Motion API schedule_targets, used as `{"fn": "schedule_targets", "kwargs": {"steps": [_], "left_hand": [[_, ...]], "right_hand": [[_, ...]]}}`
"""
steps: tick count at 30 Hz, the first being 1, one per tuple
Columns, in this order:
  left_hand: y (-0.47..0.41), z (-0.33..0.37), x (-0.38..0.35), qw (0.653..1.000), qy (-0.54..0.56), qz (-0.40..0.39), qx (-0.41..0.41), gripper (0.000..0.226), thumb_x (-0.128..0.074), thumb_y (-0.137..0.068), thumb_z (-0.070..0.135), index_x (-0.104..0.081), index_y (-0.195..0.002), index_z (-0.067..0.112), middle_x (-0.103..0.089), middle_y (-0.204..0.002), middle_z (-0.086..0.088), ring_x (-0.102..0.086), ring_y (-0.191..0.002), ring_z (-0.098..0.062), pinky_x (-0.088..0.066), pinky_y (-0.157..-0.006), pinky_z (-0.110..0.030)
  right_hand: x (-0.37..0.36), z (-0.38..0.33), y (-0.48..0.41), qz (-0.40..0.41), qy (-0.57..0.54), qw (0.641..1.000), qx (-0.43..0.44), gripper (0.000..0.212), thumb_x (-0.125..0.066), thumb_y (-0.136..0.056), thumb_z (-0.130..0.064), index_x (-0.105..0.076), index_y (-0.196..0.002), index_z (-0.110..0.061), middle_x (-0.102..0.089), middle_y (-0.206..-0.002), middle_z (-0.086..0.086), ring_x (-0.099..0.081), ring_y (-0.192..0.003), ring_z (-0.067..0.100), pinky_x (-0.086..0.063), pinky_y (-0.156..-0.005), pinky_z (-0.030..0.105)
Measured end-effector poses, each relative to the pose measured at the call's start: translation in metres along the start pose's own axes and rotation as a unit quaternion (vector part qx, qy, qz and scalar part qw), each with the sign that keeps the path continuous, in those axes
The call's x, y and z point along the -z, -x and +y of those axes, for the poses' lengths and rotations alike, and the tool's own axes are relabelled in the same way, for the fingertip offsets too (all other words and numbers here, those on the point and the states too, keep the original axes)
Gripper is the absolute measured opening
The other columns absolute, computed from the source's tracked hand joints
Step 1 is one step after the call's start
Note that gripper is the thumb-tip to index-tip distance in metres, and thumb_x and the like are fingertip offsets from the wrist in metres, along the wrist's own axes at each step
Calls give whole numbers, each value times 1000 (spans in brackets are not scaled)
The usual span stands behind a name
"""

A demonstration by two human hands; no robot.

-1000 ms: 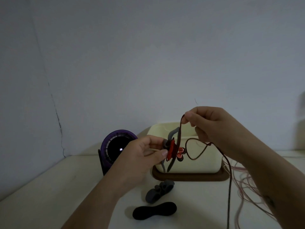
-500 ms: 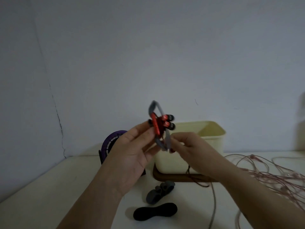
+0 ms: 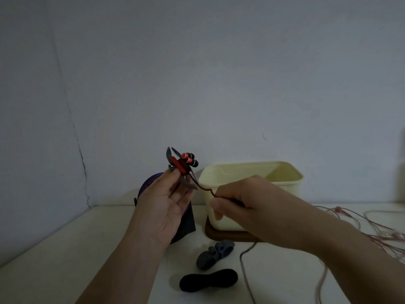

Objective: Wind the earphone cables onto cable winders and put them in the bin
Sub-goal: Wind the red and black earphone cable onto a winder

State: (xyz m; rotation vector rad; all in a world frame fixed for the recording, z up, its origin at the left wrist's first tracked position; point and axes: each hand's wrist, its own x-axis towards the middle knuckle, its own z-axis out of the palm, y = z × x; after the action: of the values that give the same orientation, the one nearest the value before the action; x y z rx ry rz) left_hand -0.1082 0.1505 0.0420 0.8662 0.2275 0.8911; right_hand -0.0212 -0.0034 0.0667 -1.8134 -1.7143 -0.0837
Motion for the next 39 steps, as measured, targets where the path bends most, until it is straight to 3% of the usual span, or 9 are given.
{"fn": "schedule_targets", "kwargs": {"steps": [7, 12, 15, 21, 25, 27, 30, 35, 39], "left_hand": [[-11, 12, 15, 995, 25, 36, -90, 11, -53, -94, 5, -62, -100, 4, -74, -82, -6, -72, -80, -13, -60, -70, -26], [-19, 25, 28, 984, 9, 66, -166, 10, -53, -95, 4, -62, -93, 9, -72, -75, 2, -69, -70, -6, -57, -69, -21], [-21, 22, 29, 983, 1, 73, -171, 9, -53, -95, 4, -61, -94, 9, -72, -75, 1, -68, -69, -6, -57, -70, -21], [-17, 20, 24, 979, -16, 62, -194, 10, -54, -94, 3, -63, -95, 9, -73, -76, 2, -69, -73, -6, -57, -74, -23], [-15, 30, 24, 972, -31, 58, -225, 12, -53, -95, 5, -63, -98, 10, -72, -73, 4, -67, -69, -5, -58, -77, -23], [-15, 33, 24, 970, -36, 60, -233, 13, -52, -95, 4, -62, -97, 12, -71, -72, 5, -66, -68, -4, -57, -76, -22], [-15, 29, 25, 973, -41, 60, -221, 12, -53, -95, 3, -62, -97, 10, -71, -75, 3, -66, -70, -6, -58, -77, -24], [-14, 16, 19, 978, -41, 60, -194, 11, -55, -93, 1, -63, -94, 8, -71, -78, -2, -68, -72, -8, -58, -74, -25], [-12, 21, 0, 980, -23, 55, -187, 10, -57, -93, 3, -64, -97, 8, -73, -78, 0, -70, -74, -7, -58, -73, -23]], "right_hand": [[26, 6, 5, 41, -44, 997, -43, 29, -53, -91, -40, -67, -73, -21, -44, -45, -11, -39, -40, 4, -35, -44, 13], [23, 54, -2, 77, 34, 990, -111, 18, -55, -92, -35, -69, -81, -32, -59, -59, -4, -44, -46, 4, -38, -48, 20], [12, 79, -9, 82, 23, 984, -156, 22, -50, -96, -28, -70, -89, -24, -62, -66, -6, -55, -58, 6, -44, -57, 20], [4, 108, -7, 41, 117, 974, -187, 21, -50, -97, -16, -71, -98, -16, -54, -67, -12, -46, -56, 2, -36, -55, 12], [17, 100, -6, 75, -128, 972, -180, 21, -51, -95, -5, -70, -99, -13, -72, -78, -2, -62, -55, 11, -47, -54, 15], [22, 93, -4, 23, -271, 948, -166, 18, -55, -92, -17, -71, -98, -11, -73, -82, 5, -53, -49, 14, -44, -50, 20], [21, 90, -3, -24, -397, 906, -147, 32, -50, -83, -30, -68, -85, -4, -63, -65, 8, -33, -43, 10, -34, -43, 17], [15, 95, -7, 84, -497, 846, -172, 30, -55, -80, -38, -54, -64, -13, -43, -57, 3, -31, -47, 12, -32, -49, 22], [15, 87, -11, 95, -460, 864, -181, 31, -60, -76, -41, -57, -64, -13, -53, -64, 0, -45, -58, 13, -40, -61, 24]]}}
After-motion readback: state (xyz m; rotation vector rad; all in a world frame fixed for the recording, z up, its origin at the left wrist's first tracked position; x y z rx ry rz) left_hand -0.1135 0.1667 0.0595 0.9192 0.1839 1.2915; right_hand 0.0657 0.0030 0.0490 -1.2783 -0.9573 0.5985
